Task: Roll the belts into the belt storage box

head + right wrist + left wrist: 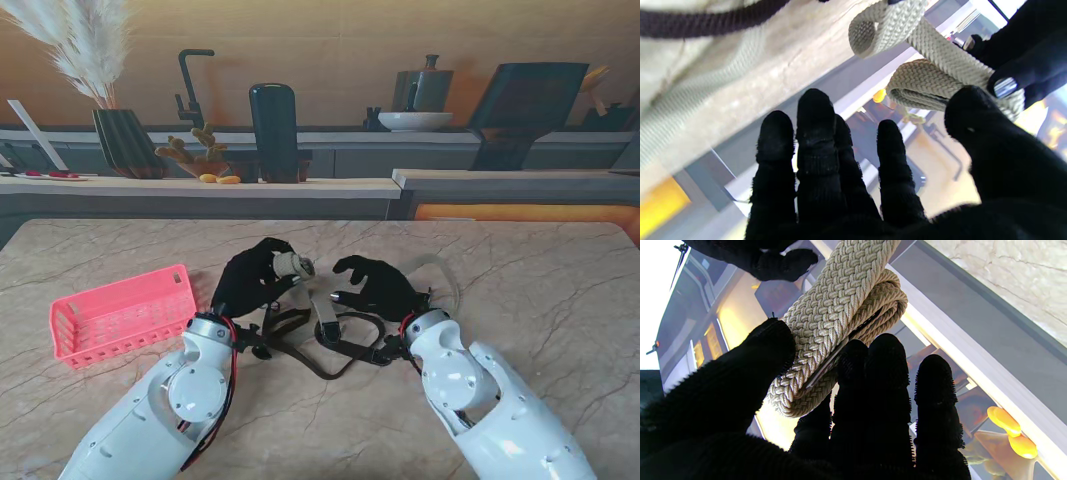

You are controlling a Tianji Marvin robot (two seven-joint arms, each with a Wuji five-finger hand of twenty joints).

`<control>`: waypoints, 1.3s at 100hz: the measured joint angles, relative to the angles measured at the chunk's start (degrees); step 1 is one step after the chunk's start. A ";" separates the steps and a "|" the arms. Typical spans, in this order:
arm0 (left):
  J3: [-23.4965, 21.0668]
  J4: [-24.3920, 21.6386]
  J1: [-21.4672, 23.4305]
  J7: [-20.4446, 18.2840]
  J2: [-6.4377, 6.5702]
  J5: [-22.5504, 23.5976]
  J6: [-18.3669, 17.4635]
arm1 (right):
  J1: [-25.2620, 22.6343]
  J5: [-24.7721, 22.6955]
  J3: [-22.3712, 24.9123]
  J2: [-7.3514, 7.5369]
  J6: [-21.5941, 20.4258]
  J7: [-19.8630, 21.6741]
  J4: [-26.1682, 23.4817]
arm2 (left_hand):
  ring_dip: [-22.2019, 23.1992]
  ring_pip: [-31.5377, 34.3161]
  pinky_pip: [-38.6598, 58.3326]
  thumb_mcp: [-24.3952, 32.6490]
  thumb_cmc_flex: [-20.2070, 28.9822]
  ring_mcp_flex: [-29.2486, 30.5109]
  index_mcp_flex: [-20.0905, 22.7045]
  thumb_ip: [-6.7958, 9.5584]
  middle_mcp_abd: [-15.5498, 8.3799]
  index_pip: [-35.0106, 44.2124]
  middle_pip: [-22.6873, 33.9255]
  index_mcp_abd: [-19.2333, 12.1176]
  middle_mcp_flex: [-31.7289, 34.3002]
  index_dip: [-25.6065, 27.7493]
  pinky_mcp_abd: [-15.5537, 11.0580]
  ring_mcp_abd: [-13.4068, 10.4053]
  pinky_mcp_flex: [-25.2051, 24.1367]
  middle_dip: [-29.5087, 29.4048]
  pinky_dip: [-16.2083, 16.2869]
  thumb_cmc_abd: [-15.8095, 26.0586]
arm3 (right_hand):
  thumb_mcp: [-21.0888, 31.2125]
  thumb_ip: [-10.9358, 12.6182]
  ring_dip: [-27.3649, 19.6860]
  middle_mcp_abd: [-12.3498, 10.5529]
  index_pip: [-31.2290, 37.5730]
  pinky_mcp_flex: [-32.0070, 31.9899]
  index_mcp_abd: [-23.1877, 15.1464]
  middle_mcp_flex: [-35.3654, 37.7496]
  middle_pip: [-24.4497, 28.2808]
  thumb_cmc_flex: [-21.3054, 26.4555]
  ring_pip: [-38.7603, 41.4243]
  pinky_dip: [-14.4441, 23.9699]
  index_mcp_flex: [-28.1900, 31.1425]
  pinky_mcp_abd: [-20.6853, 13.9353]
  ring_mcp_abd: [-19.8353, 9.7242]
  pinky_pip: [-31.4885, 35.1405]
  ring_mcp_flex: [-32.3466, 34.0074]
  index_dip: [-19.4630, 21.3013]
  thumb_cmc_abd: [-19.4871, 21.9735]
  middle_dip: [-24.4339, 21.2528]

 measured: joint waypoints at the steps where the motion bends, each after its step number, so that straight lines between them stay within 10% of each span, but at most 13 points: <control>1: -0.03 -0.07 0.03 -0.12 0.00 -0.07 0.07 | 0.01 -0.57 -0.01 0.07 -0.56 -0.33 0.16 | 0.00 0.00 0.01 0.00 0.00 0.01 0.14 0.00 0.06 0.00 0.00 0.05 0.07 0.00 0.01 0.12 0.00 0.00 0.00 -0.02 | -0.36 0.00 0.00 -0.16 0.10 -0.17 -0.01 -0.58 -0.13 0.00 -0.04 0.00 -0.48 -0.03 -0.20 -0.02 -0.31 -0.04 -0.42 -0.10; 19: -0.64 -3.13 1.00 -4.77 0.11 -4.01 3.05 | 1.23 -8.85 -0.87 1.24 -7.29 -4.45 2.97 | 0.00 0.52 0.21 0.01 0.00 0.05 0.27 0.00 0.75 0.00 0.00 0.95 0.23 0.00 0.91 0.88 0.00 0.00 0.04 -0.02 | -7.64 0.00 -0.80 -1.53 0.44 -1.25 -0.06 -7.95 -3.11 0.01 -2.46 0.00 -6.51 -1.58 -2.66 -2.55 -2.78 -1.57 -0.30 -1.32; 77: 0.66 -4.86 0.66 -8.76 0.45 -7.69 5.69 | 8.97 -2.99 -8.44 0.70 -8.26 -2.89 7.34 | -0.10 0.58 0.76 0.51 0.07 0.65 1.48 0.01 2.05 -0.41 0.00 2.40 0.73 0.00 2.03 2.30 0.00 0.00 0.16 -0.58 | -11.32 0.05 -0.94 1.31 1.36 6.94 5.16 -9.94 -2.78 0.49 0.20 0.08 -3.24 -5.83 -7.82 -2.31 -0.37 -3.75 -1.63 -2.13; 102: 1.01 -4.56 0.48 -8.61 0.37 -7.84 5.69 | 10.93 -0.69 -10.79 -0.12 -7.73 -3.36 8.85 | -0.15 0.58 0.76 0.51 0.07 0.65 1.64 0.01 2.59 -0.46 -0.10 2.98 0.75 0.00 2.05 2.78 0.00 0.00 0.21 -0.58 | 9.05 -0.08 -2.94 2.69 4.15 13.07 6.02 -2.68 1.16 1.92 -0.12 -1.95 3.78 -6.75 -9.80 -1.52 6.04 -4.33 -3.12 -2.58; 115: 1.09 -4.36 0.43 -8.48 0.31 -8.23 5.66 | 11.28 -0.57 -11.20 -0.53 -7.66 -4.11 9.21 | -0.36 0.58 0.76 0.51 0.24 0.65 1.64 0.02 2.62 -0.48 -0.10 3.02 0.75 0.00 2.05 2.78 0.00 0.00 0.21 -0.58 | 5.08 -7.15 -3.32 2.19 10.57 15.41 6.03 3.03 1.68 8.00 -0.78 -1.96 5.25 -6.95 -9.99 -1.20 10.21 -13.28 -2.89 -2.54; 130: 1.20 -4.27 0.42 -7.76 0.14 -8.86 6.02 | 11.52 0.54 -11.32 -0.65 -8.12 -3.90 9.54 | -0.75 0.58 0.76 0.52 0.53 0.65 1.66 0.06 2.77 -0.62 -0.10 3.26 0.76 0.00 2.06 2.90 0.00 0.60 0.22 -0.58 | -1.88 -8.46 -3.46 2.05 13.50 17.05 6.34 7.60 1.37 12.17 -0.64 -1.96 5.25 -7.01 -9.96 -0.80 13.89 -19.31 -0.47 -2.57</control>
